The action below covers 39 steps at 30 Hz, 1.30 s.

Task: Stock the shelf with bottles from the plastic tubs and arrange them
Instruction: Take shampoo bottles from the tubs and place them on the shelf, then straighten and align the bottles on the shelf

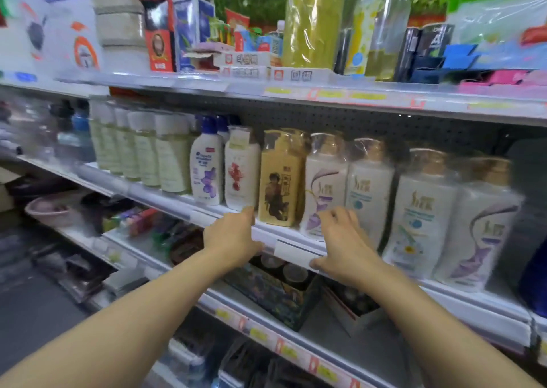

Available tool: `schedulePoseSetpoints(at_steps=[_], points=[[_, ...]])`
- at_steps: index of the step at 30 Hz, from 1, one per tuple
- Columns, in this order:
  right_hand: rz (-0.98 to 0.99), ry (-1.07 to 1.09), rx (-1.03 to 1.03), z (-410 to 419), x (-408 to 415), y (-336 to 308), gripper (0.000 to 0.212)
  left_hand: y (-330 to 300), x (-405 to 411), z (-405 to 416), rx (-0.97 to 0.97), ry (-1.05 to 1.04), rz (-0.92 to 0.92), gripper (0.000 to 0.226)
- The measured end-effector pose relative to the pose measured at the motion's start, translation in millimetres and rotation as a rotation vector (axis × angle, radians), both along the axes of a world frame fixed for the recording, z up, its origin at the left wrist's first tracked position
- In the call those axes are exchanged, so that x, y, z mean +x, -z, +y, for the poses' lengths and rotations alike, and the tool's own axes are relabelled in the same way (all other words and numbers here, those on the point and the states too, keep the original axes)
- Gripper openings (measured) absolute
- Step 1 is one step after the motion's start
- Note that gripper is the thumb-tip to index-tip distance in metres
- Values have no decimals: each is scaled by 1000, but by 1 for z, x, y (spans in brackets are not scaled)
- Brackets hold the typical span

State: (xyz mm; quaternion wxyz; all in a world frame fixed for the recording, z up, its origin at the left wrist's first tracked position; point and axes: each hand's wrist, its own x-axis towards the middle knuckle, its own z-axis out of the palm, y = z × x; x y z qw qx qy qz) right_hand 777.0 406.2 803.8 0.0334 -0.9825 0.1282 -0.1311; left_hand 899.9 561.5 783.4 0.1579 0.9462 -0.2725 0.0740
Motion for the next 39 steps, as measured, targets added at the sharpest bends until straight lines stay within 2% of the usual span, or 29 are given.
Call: schedulePoseSetpoints(at_steps=[8, 18, 23, 30, 39], points=[[34, -95, -16, 83, 80, -3, 79, 0, 57, 106, -4, -118, 0, 44], [86, -66, 15, 200, 180, -1, 75, -9, 150, 238, 51, -125, 42, 44], [83, -35, 38, 246, 219, -1, 84, -14, 186, 291, 30, -144, 57, 38], [19, -16, 40, 290, 273, -3, 81, -14, 235, 328, 2, -143, 74, 37], [-61, -8, 61, 303, 358, -4, 79, -20, 316, 334, 16, -103, 44, 36]])
